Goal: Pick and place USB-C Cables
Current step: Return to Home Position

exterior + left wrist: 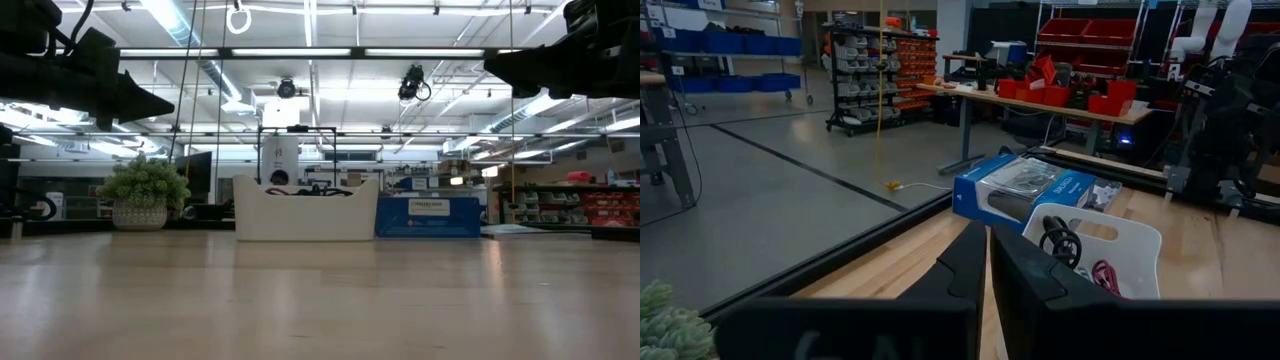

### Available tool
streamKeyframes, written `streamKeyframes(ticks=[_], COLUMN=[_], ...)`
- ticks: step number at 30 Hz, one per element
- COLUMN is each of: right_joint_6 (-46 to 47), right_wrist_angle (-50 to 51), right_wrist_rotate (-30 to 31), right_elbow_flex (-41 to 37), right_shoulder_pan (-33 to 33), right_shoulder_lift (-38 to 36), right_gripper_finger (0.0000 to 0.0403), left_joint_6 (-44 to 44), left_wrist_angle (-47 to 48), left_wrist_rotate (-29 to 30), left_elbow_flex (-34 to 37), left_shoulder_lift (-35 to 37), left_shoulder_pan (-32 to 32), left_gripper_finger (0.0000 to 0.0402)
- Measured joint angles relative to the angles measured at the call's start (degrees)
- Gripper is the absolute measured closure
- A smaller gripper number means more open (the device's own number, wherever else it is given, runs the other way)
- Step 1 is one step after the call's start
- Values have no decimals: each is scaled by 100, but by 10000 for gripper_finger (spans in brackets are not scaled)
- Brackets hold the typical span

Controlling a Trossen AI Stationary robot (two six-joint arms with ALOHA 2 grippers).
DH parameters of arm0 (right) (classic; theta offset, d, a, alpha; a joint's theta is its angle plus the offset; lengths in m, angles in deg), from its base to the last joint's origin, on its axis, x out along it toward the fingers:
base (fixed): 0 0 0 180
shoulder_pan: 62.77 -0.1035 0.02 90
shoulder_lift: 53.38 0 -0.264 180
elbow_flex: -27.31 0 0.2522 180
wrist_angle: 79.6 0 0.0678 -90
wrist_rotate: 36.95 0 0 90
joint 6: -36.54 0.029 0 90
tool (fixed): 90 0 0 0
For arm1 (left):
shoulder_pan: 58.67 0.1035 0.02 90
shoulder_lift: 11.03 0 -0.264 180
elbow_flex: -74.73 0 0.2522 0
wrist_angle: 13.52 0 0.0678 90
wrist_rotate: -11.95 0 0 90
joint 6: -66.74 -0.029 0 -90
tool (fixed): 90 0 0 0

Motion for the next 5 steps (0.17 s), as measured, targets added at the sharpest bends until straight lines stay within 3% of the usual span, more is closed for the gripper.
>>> streamKeyframes(ticks=[5], right_joint_6=[0], right_wrist_angle=[0], right_wrist_rotate=[-1], right_elbow_flex=[-1], right_shoulder_pan=[-1], right_shoulder_lift=[1], right_gripper_finger=[275], left_joint_6=[0], left_wrist_angle=[-1], left_wrist_rotate=[1], left_elbow_flex=[0], left_shoulder_lift=[0], left_shoulder_pan=[0], left_gripper_finger=[377])
